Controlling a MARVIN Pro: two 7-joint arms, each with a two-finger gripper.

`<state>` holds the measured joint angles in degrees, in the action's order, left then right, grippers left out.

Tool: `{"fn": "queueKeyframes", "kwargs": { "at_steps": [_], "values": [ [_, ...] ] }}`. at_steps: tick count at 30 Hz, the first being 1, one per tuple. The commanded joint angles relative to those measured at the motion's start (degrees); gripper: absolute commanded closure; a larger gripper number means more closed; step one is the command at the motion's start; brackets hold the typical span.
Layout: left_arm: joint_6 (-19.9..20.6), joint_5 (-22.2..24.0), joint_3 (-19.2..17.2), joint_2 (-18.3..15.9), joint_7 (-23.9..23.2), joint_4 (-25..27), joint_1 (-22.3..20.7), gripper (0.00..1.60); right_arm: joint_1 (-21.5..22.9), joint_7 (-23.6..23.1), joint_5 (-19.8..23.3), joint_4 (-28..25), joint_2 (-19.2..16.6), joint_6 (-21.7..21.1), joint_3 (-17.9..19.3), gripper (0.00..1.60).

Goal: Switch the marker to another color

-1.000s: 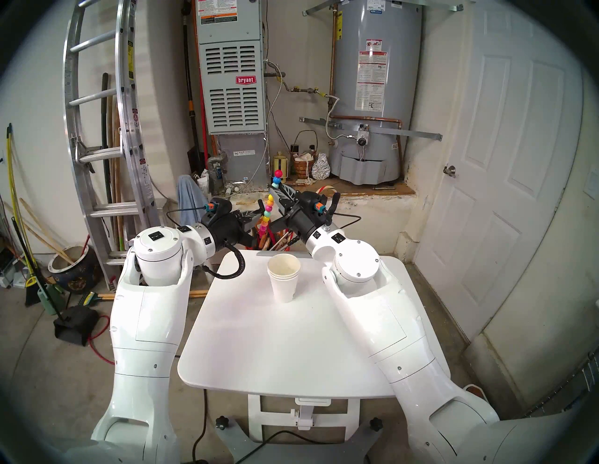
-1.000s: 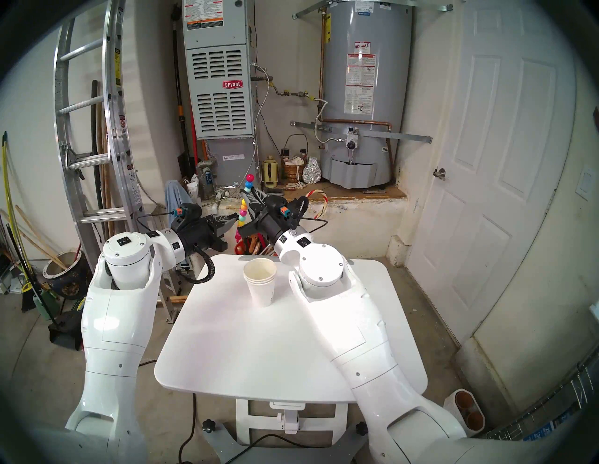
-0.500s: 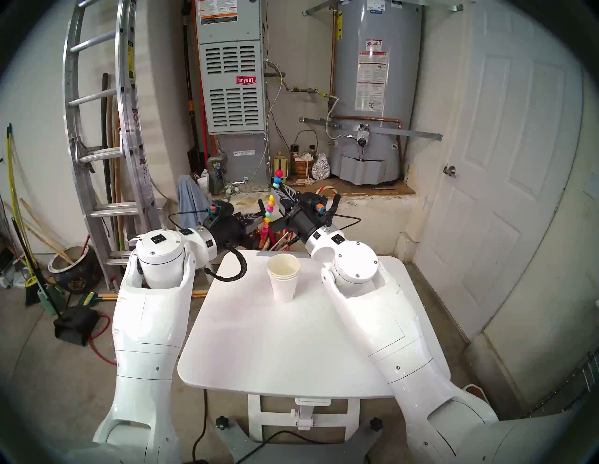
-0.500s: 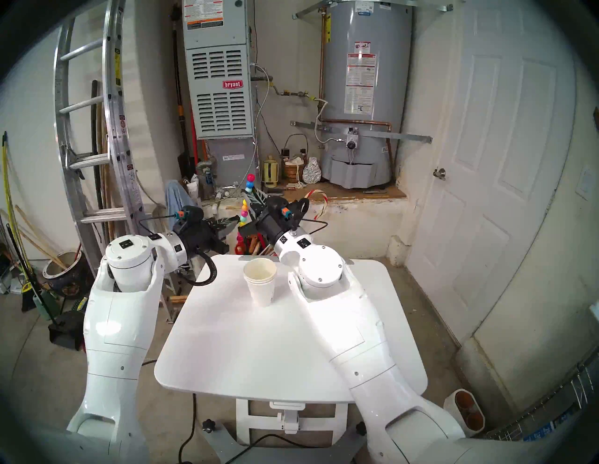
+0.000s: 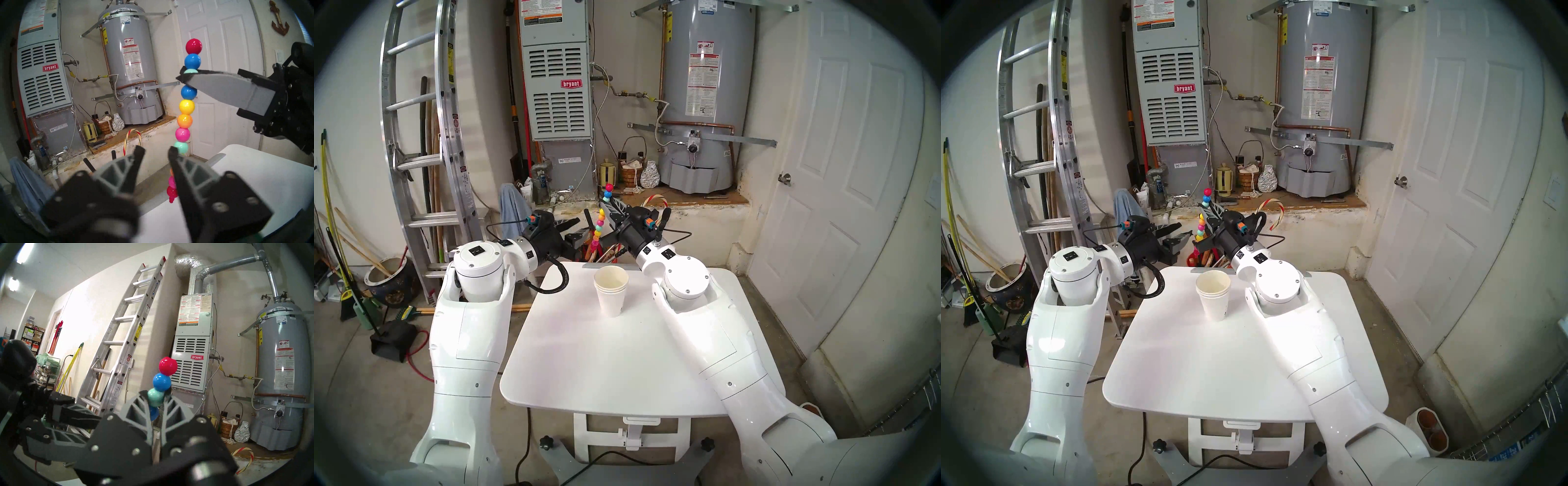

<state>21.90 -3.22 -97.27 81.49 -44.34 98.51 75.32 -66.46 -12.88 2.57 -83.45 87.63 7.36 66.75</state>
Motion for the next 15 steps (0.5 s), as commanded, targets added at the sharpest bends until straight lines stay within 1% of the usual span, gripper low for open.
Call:
{"fn": "queueKeyframes", "kwargs": {
  "at_steps": [1,3,8,12,14,15],
  "values": [
    [-0.23,0.95,0.05,0.03,-1.16,0.91,-0.78,0.09,2.89,0.01,0.4,0.26,1.76,1.79,0.07,1.6],
    [-0.21,0.99,0.12,0.08,-1.4,0.85,-0.8,0.04,3.26,0.02,0.48,0.78,2.16,1.97,0.12,1.6],
    [-0.47,0.72,0.67,0.29,-1.64,0.12,-0.95,0.04,3.58,-0.21,0.91,1.01,2.84,2.26,0.0,1.6],
    [-0.94,0.18,1.7,0.58,-1.38,-1.36,-1.71,0.08,2.98,-1.02,1.51,-0.44,2.77,2.1,-0.39,1.6],
    [-1.27,-0.09,2.09,0.6,-1.2,-1.89,-1.98,0.11,2.45,-1.29,1.48,-1.25,2.5,2.1,-0.58,1.6],
    [-1.47,-0.25,2.27,0.62,-1.06,-2.09,-2.07,0.16,2.19,-1.41,1.55,-1.61,2.39,1.99,-0.63,1.6]
  ]
}}
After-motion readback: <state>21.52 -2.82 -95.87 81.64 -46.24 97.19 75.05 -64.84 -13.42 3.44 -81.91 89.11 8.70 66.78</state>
